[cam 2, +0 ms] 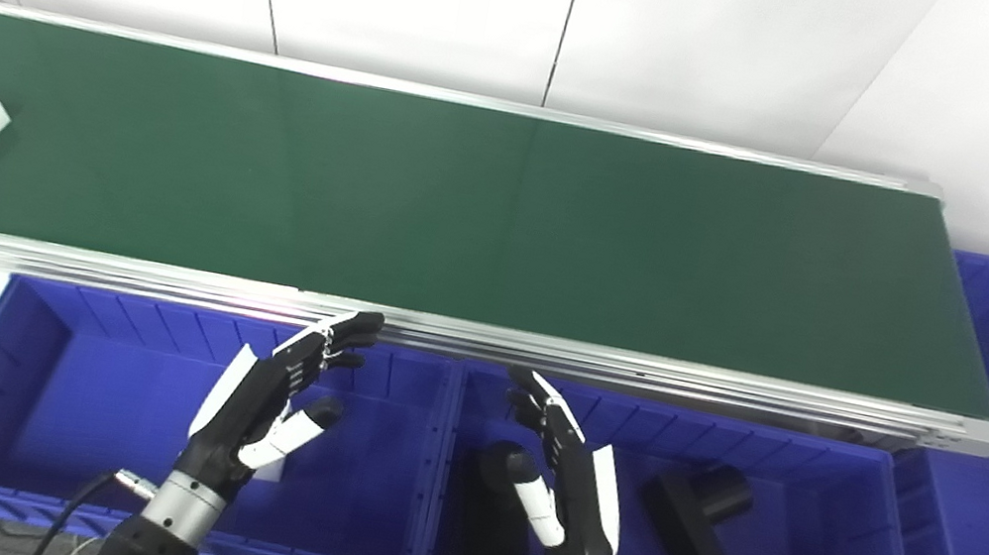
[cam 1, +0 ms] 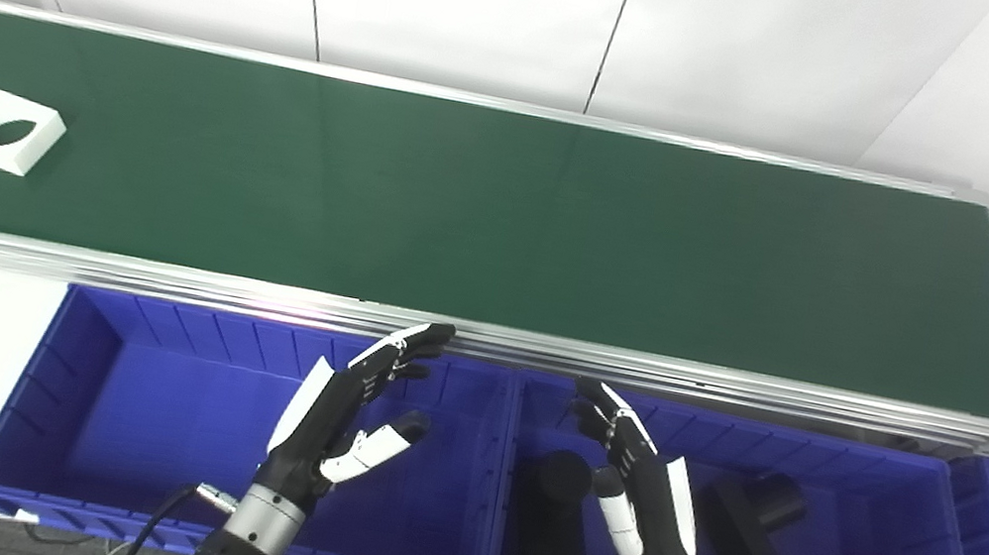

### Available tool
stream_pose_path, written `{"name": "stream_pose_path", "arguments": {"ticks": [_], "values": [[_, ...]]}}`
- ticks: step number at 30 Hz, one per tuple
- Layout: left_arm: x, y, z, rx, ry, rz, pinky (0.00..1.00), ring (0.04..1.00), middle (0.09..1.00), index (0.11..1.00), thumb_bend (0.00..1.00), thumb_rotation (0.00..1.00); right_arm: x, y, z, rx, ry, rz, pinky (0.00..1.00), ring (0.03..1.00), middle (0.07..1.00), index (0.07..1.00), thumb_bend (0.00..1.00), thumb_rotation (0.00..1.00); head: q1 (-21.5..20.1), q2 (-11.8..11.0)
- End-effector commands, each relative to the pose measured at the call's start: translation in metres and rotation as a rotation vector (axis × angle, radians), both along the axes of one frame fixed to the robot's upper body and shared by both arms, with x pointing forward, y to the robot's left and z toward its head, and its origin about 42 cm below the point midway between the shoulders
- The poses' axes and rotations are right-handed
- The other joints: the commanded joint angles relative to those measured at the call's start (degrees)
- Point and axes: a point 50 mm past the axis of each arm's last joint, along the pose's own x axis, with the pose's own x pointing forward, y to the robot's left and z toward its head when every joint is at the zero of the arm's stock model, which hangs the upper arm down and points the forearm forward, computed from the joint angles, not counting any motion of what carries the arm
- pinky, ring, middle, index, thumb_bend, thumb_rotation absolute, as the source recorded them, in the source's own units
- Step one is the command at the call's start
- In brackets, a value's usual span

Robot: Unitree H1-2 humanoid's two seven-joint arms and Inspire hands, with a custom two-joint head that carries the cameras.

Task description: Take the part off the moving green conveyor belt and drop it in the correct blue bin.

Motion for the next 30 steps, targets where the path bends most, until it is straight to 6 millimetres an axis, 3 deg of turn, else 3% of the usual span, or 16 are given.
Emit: {"name": "stream_pose_path", "arguments": {"ticks": [1,30], "values": [[0.003,-0.0026,0.0098,-0.029,-0.056,-0.005,0.8,0.849,0.867,0.834,0.77,0.84,0.0049,0.0008,0.0088,0.021,-0.07,0.004,0.81,0.829,0.864,0.83,0.88,0.98,0.05,0.03],[0.0022,-0.0023,0.0077,-0.033,-0.046,-0.011,0.79,0.84,0.859,0.83,0.77,0.83,0.0047,0.0014,0.0068,0.014,-0.065,0.006,0.81,0.827,0.867,0.83,0.87,0.98,-0.09,-0.27]]}}
